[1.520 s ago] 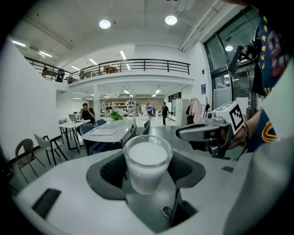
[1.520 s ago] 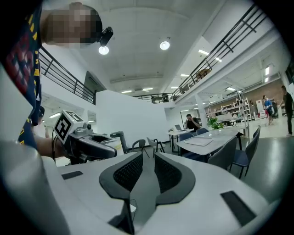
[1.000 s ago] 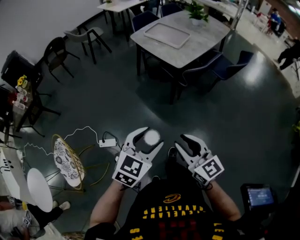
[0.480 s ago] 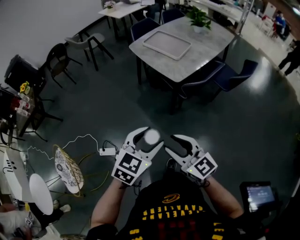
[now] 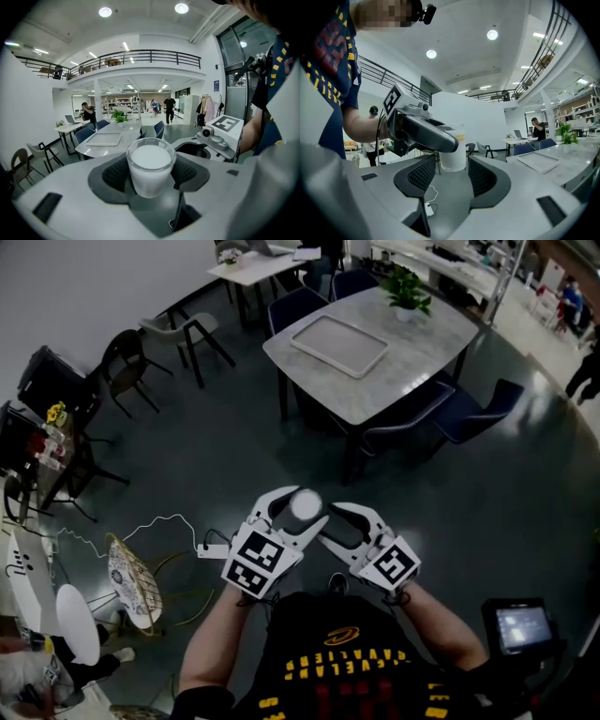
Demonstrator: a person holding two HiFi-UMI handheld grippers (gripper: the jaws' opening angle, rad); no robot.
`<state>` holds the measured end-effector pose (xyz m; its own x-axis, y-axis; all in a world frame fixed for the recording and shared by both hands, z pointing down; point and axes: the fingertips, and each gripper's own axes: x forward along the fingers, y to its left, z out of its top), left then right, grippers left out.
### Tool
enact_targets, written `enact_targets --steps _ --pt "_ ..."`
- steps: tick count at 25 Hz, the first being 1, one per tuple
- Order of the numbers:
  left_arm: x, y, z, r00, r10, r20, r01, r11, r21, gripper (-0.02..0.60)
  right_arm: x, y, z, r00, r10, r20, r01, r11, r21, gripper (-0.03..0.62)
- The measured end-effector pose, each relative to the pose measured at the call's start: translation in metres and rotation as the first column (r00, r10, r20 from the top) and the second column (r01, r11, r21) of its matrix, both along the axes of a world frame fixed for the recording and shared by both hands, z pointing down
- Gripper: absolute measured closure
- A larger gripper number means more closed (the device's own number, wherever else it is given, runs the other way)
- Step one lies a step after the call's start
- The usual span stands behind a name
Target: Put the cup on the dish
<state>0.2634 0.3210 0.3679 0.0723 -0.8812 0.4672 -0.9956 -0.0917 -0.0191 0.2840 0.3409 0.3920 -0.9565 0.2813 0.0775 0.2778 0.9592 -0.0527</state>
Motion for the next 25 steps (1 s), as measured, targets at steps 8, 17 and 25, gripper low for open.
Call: enact_targets --steps 8,17,25 --pt "-0.018 -0.026 -0.003 1.000 -0.012 -0.006 0.012 1.000 0.003 0.318 -0.039 -0.016 0.000 0.999 0.038 0.024 -0.039 0.998 0.045 0.350" --pt "-0.052 -0.067 -0.003 0.998 0.020 -0.055 -0.019 1.000 0.022 0.318 -0.080 -0.060 -0.017 0.989 0.125 0.075 -0.130 0.990 0.062 0.358" --pt "-0.102 -0.098 -0.012 0.996 0.057 -0.062 -0.055 0.998 0.035 0.318 -0.131 -0.092 -0.023 0.980 0.185 0.071 -0.189 0.980 0.061 0.362"
